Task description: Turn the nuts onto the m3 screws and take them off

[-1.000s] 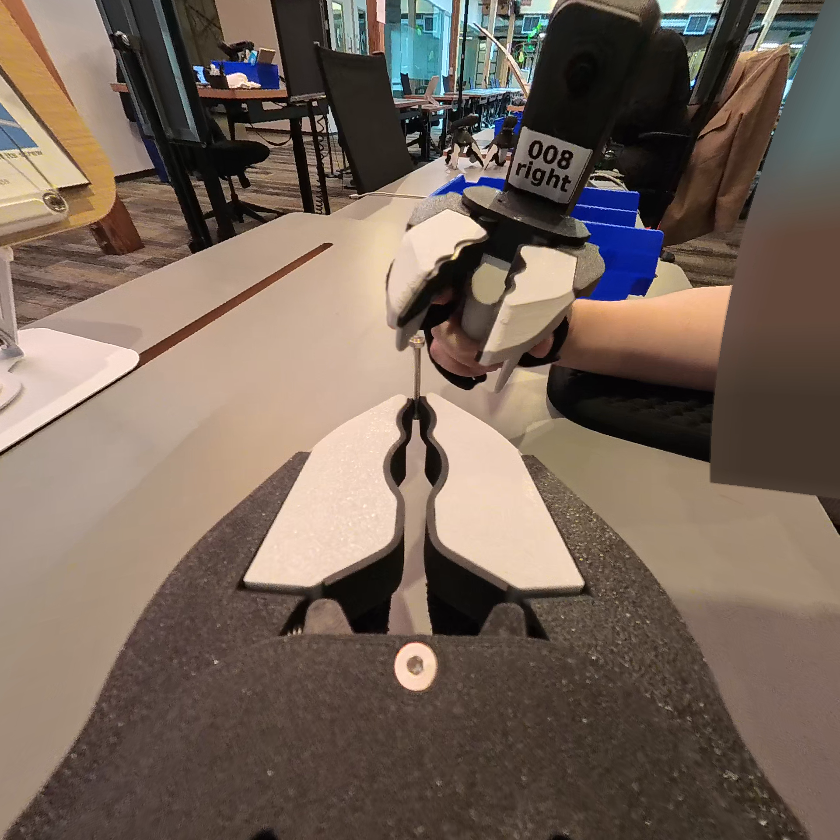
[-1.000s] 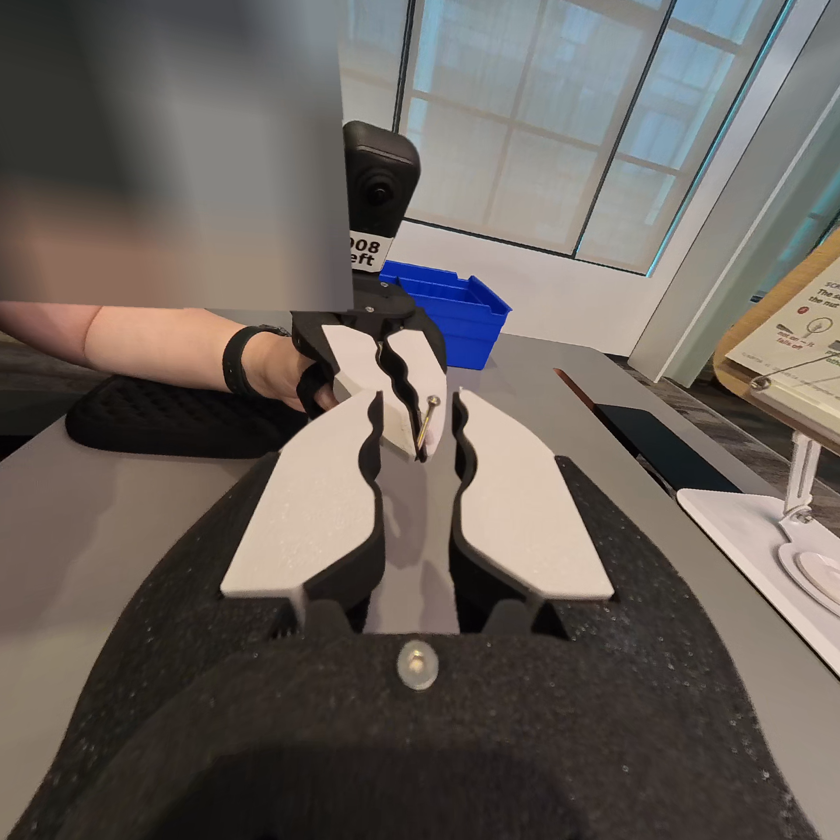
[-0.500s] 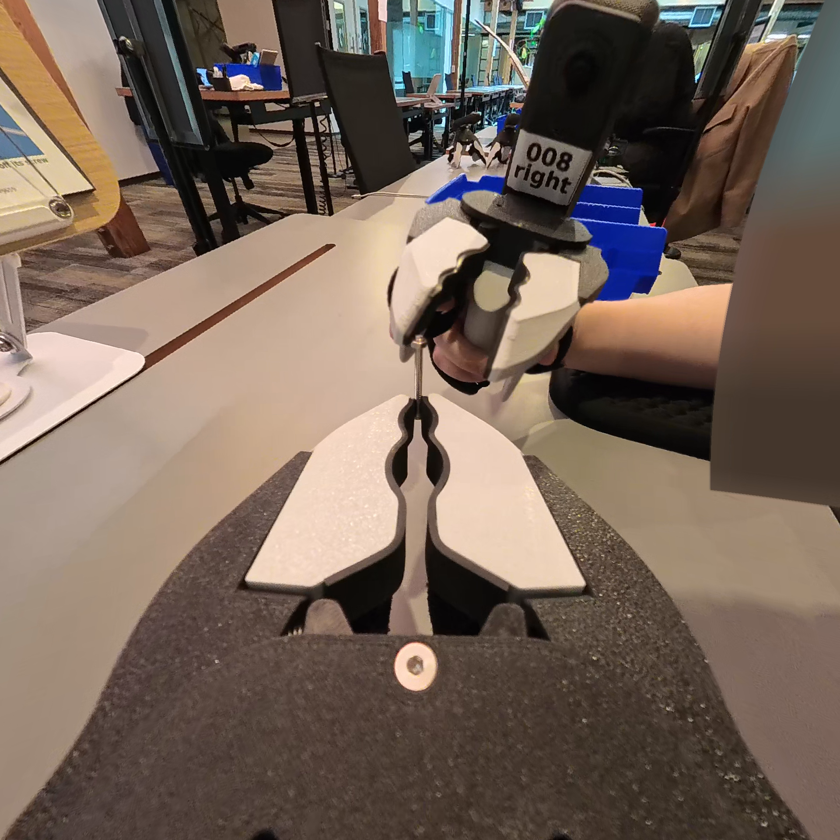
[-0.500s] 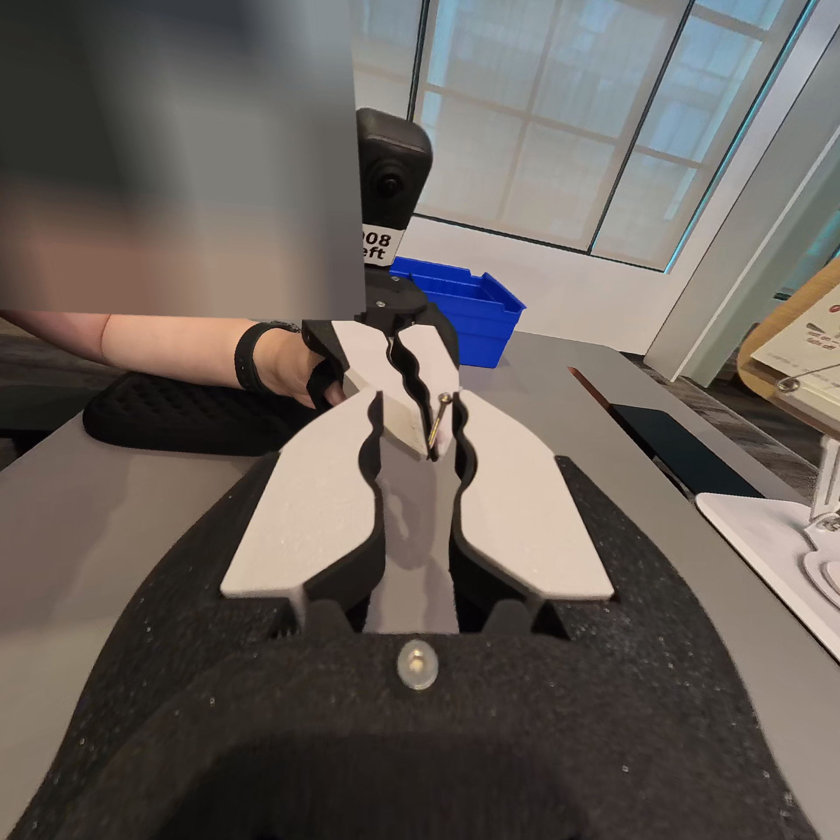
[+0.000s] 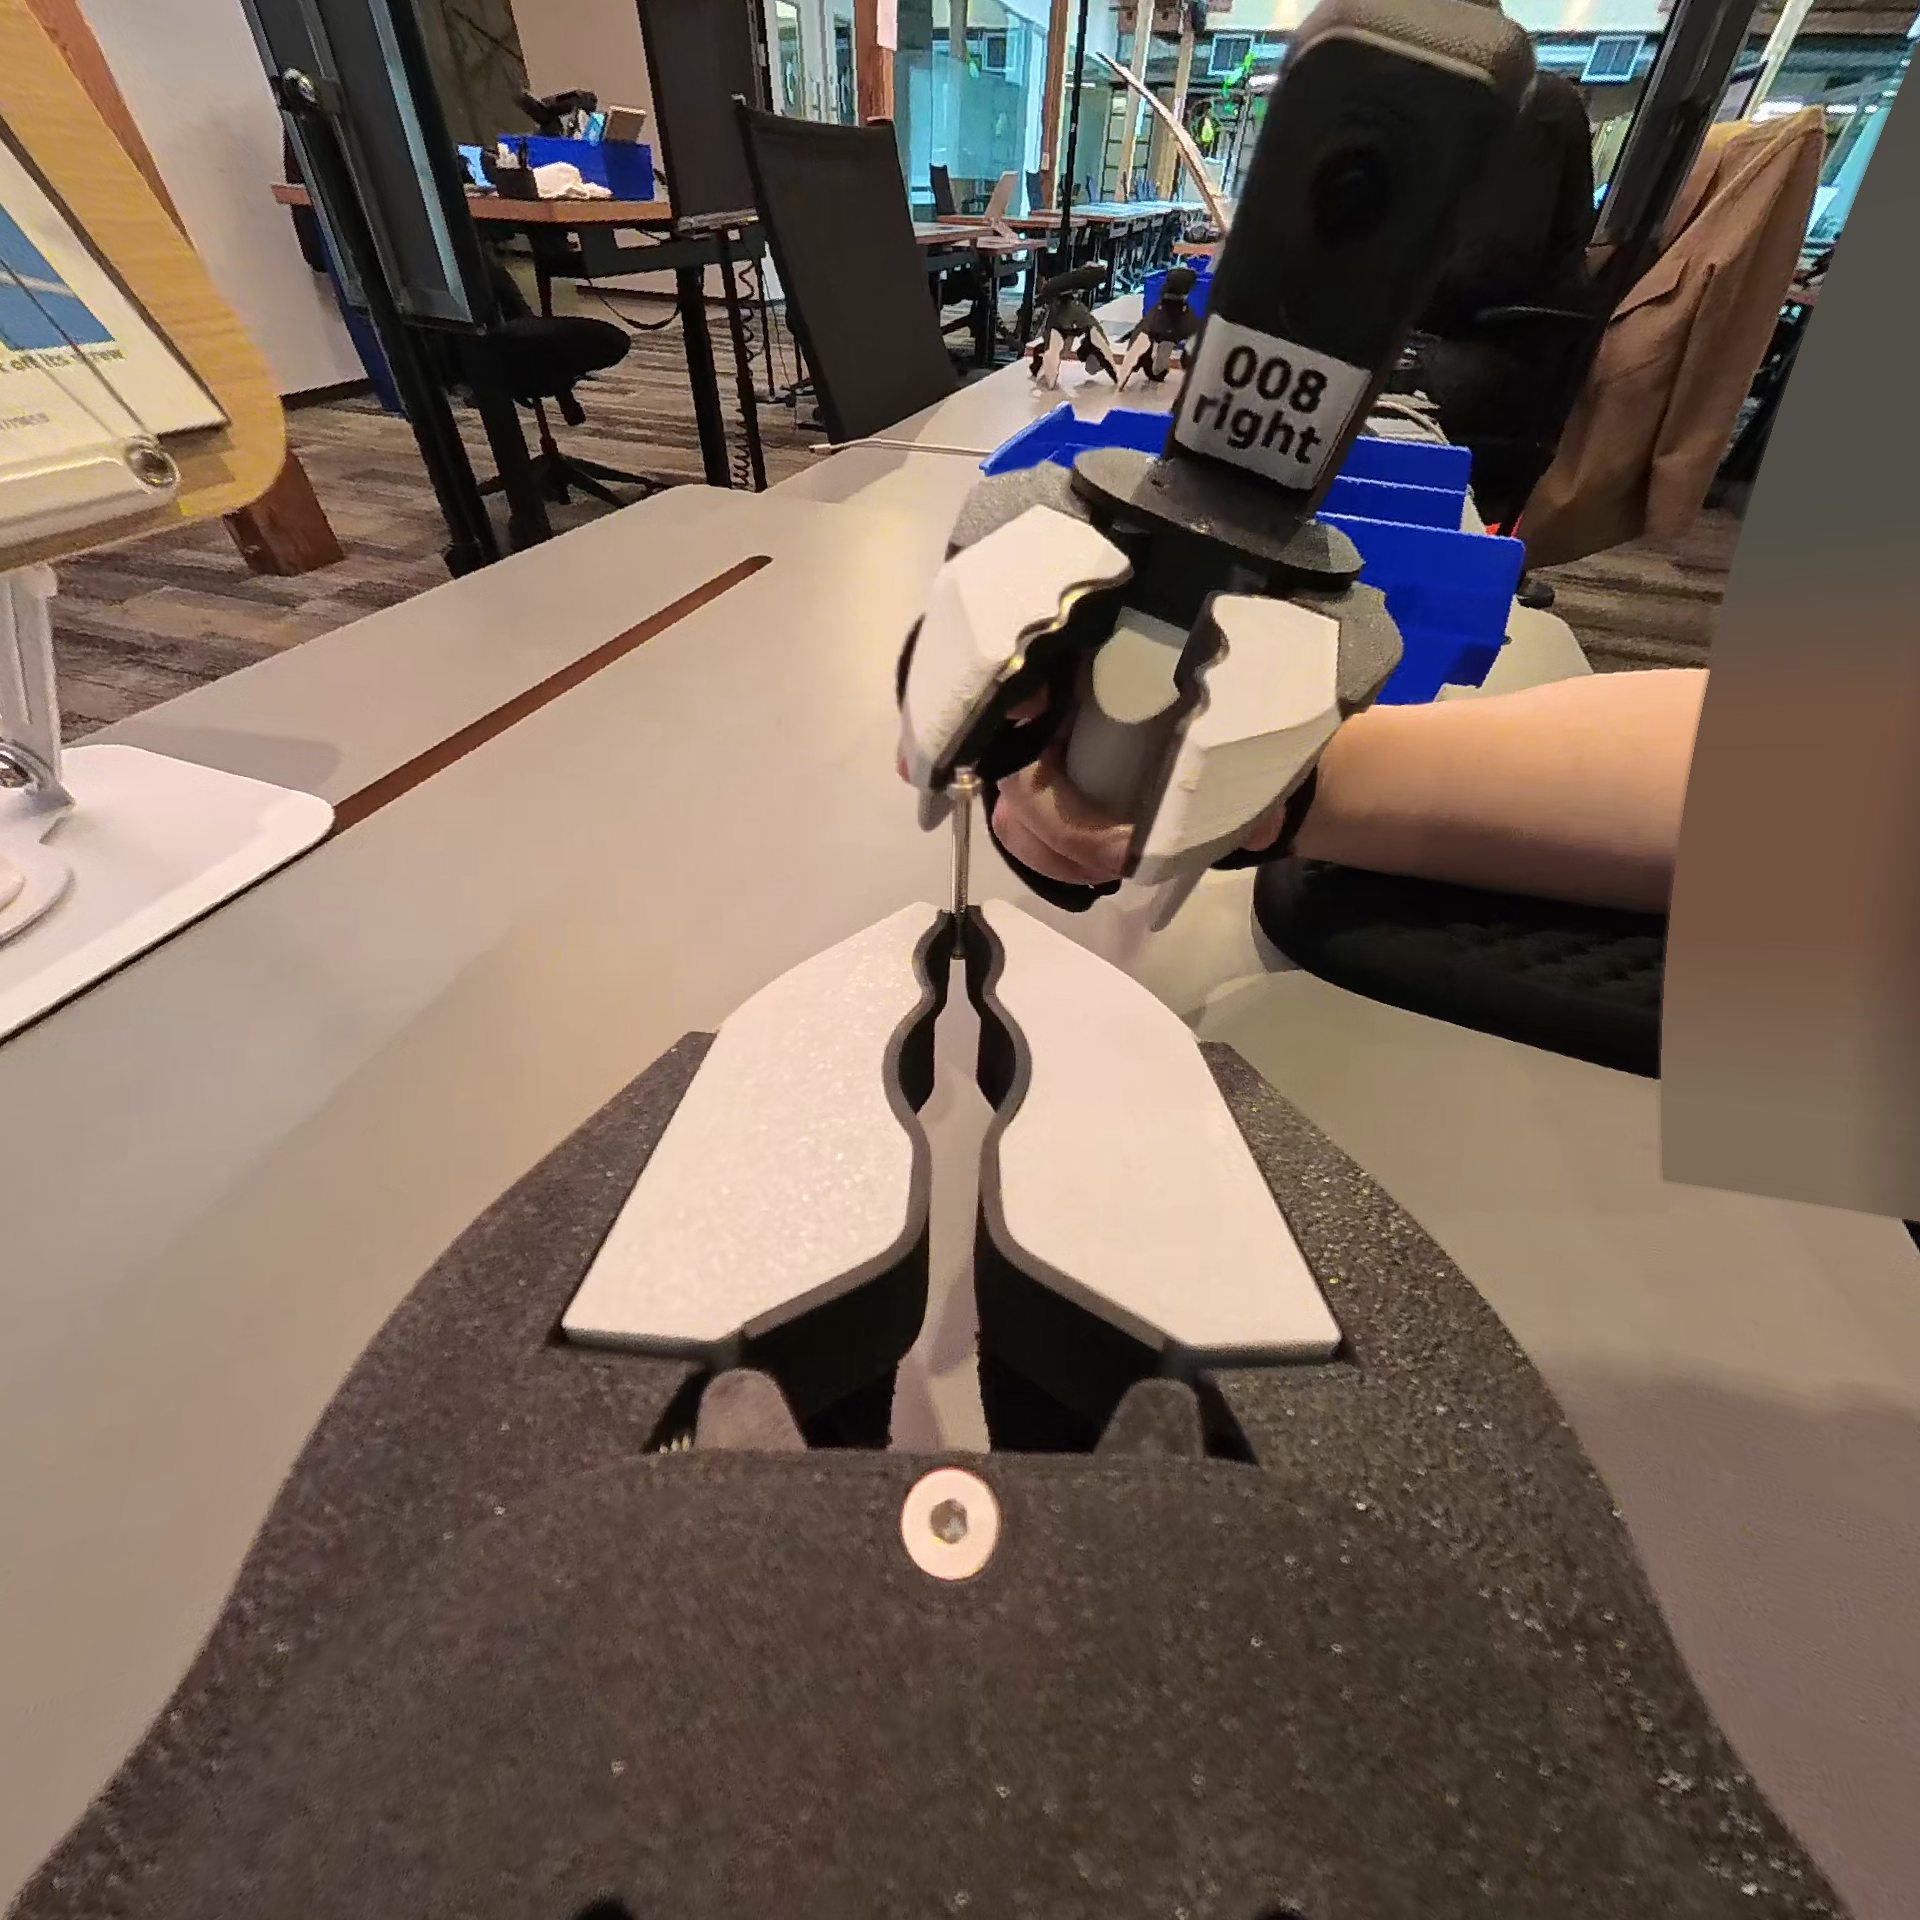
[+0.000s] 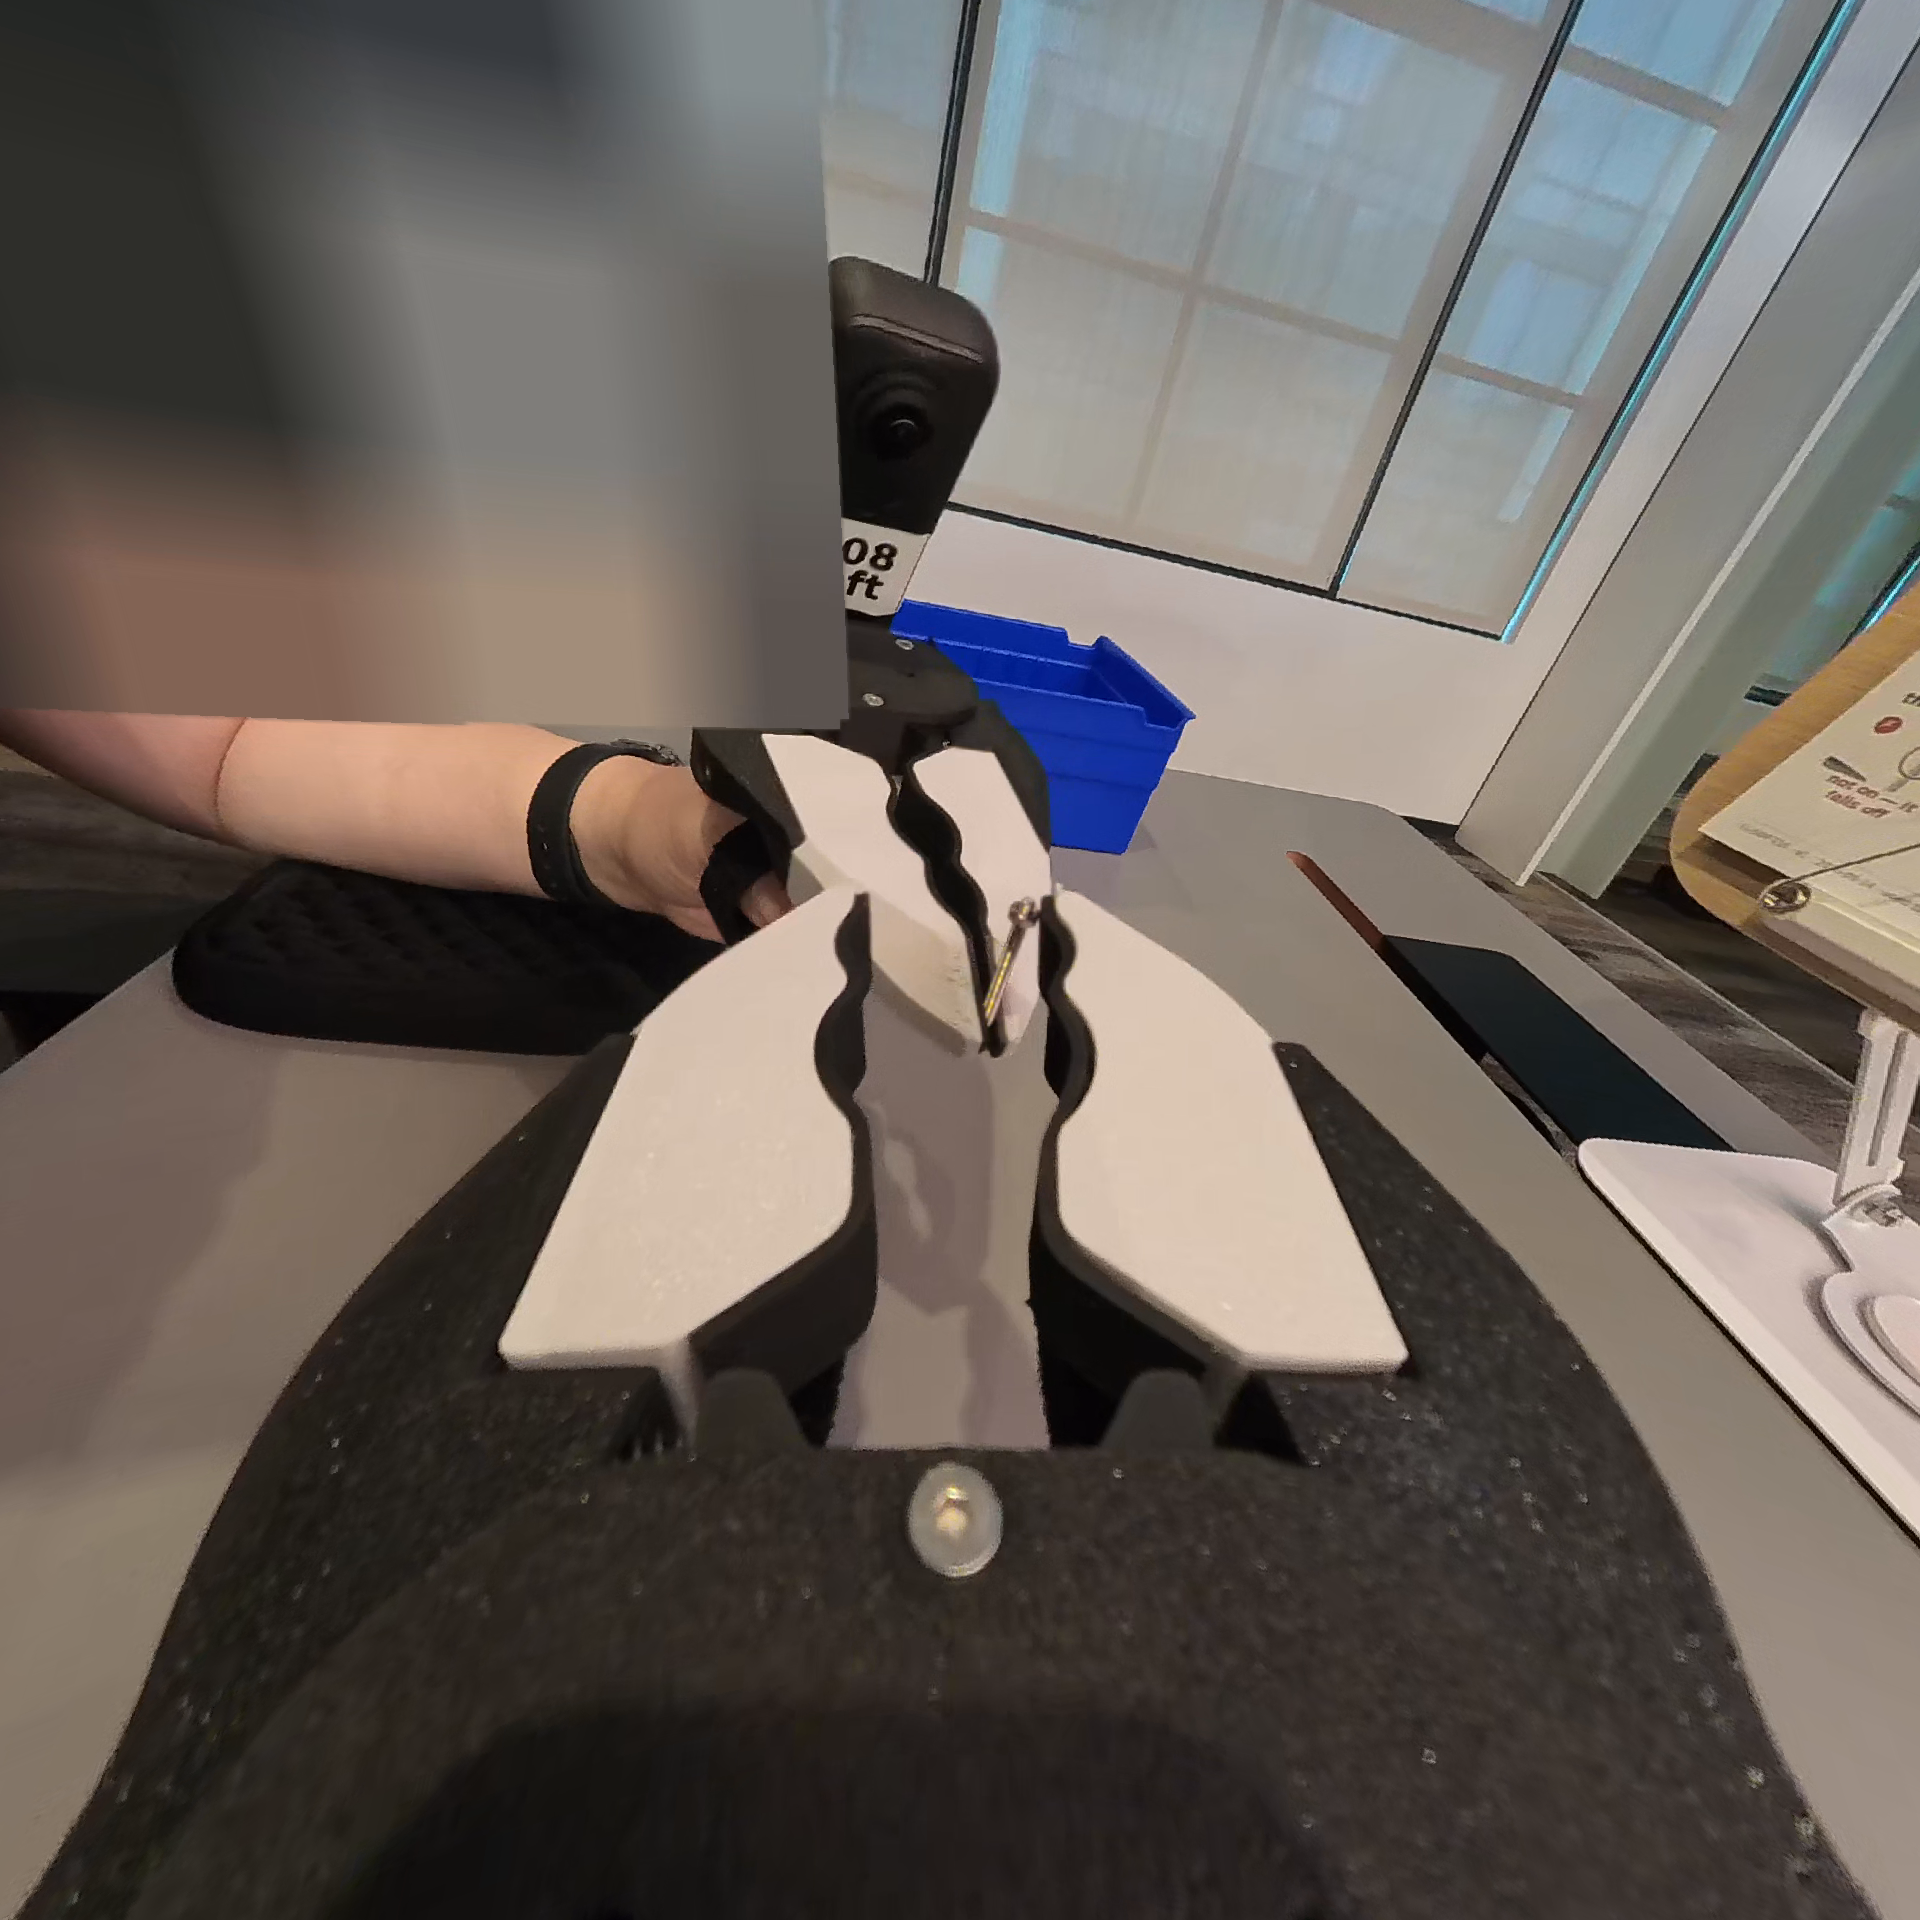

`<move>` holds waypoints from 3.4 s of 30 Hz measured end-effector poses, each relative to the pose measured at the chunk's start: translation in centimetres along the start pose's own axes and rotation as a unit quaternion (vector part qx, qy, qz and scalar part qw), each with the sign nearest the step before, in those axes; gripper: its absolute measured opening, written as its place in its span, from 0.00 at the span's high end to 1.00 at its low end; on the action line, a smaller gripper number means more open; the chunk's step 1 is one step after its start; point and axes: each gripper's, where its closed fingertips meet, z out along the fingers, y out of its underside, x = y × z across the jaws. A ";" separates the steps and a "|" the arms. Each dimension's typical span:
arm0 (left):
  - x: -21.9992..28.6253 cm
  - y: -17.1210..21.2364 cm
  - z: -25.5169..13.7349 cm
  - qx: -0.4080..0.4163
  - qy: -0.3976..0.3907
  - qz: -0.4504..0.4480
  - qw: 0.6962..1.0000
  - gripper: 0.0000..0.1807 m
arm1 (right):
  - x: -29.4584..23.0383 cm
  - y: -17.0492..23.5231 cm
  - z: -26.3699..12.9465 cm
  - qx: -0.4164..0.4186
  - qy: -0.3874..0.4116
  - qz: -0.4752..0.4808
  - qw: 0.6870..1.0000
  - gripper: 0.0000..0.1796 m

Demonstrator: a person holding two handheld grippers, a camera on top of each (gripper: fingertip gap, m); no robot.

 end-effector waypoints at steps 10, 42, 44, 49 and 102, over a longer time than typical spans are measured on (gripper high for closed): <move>0.2 0.0 0.1 -0.001 0.003 0.002 1.000 0.99 | 0.1 -0.2 -0.1 0.006 -0.002 0.010 1.000 0.85; -0.1 -0.1 -0.1 0.007 0.004 -0.018 1.000 0.99 | 0.8 -0.2 -0.5 0.009 0.012 0.023 1.000 0.83; 0.0 0.0 0.0 0.003 0.003 -0.012 1.000 0.99 | 0.5 -0.1 -0.2 0.006 0.007 0.022 1.000 0.81; -0.5 -0.1 -0.3 0.011 0.000 -0.025 1.000 0.99 | -0.1 0.1 -0.3 -0.003 -0.013 0.010 1.000 0.89; 0.4 -0.4 0.0 0.015 0.013 -0.021 1.000 0.99 | 0.7 1.0 0.0 -0.010 -0.004 0.080 0.997 0.98</move>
